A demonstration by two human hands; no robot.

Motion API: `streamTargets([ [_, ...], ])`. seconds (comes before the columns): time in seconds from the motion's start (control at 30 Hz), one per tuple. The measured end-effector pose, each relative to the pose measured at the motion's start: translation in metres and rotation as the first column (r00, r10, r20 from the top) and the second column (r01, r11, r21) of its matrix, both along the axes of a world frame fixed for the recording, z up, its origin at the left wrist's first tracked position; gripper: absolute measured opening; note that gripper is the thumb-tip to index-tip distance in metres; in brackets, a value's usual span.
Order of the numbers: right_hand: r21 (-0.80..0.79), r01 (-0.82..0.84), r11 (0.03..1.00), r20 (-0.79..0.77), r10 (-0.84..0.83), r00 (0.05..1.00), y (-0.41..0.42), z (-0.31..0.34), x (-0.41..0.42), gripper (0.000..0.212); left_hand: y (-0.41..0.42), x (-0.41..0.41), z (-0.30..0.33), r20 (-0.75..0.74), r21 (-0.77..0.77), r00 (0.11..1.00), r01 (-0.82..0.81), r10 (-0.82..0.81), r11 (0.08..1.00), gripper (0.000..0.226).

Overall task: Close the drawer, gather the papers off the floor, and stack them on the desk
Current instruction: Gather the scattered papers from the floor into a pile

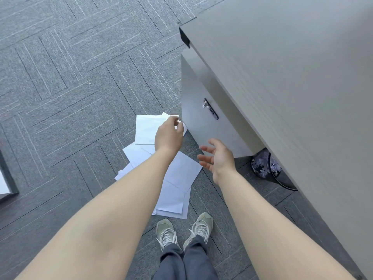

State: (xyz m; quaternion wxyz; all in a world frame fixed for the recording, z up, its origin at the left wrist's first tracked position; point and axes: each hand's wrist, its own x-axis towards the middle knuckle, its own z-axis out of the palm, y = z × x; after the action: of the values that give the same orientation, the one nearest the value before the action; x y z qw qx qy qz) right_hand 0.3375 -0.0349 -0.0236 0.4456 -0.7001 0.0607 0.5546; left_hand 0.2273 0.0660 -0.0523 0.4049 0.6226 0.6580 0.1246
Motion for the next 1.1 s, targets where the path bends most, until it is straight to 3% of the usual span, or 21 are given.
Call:
streamTargets([
  [0.17,0.028,-0.222,0.975,0.049,0.221,0.974,0.013,0.006,-0.046,0.013,-0.032,-0.084,-0.016,0.068,-0.133,0.981,-0.170,0.180,0.976,0.024],
  [0.3,-0.008,-0.449,0.894,0.164,0.444,0.881,0.017,-0.015,-0.077,0.013,-0.058,-0.148,-0.043,0.089,-0.283,0.926,-0.329,0.366,0.901,0.019],
  [0.53,-0.173,-0.660,0.731,0.219,0.682,0.697,0.017,-0.136,-0.105,0.022,-0.098,-0.228,-0.149,0.037,-0.405,0.805,-0.529,0.592,0.745,0.026],
  [0.67,-0.277,-0.787,0.551,0.271,0.831,0.486,0.016,-0.233,-0.107,0.042,-0.113,-0.253,-0.235,0.001,-0.479,0.738,-0.592,0.674,0.648,0.026],
  [0.8,-0.373,-0.852,0.369,0.292,0.918,0.269,0.021,-0.327,-0.102,0.044,-0.128,-0.271,-0.327,-0.058,-0.492,0.725,-0.619,0.687,0.612,0.042],
  [1.0,-0.584,-0.805,0.107,0.265,0.962,-0.065,0.045,-0.442,-0.080,0.064,-0.136,-0.288,-0.435,-0.212,-0.437,0.852,-0.520,0.478,0.734,0.054],
  [1.1,-0.717,-0.696,-0.035,0.240,0.925,-0.294,0.057,-0.488,-0.072,0.080,-0.138,-0.292,-0.480,-0.320,-0.393,0.887,-0.444,0.332,0.806,0.060],
])
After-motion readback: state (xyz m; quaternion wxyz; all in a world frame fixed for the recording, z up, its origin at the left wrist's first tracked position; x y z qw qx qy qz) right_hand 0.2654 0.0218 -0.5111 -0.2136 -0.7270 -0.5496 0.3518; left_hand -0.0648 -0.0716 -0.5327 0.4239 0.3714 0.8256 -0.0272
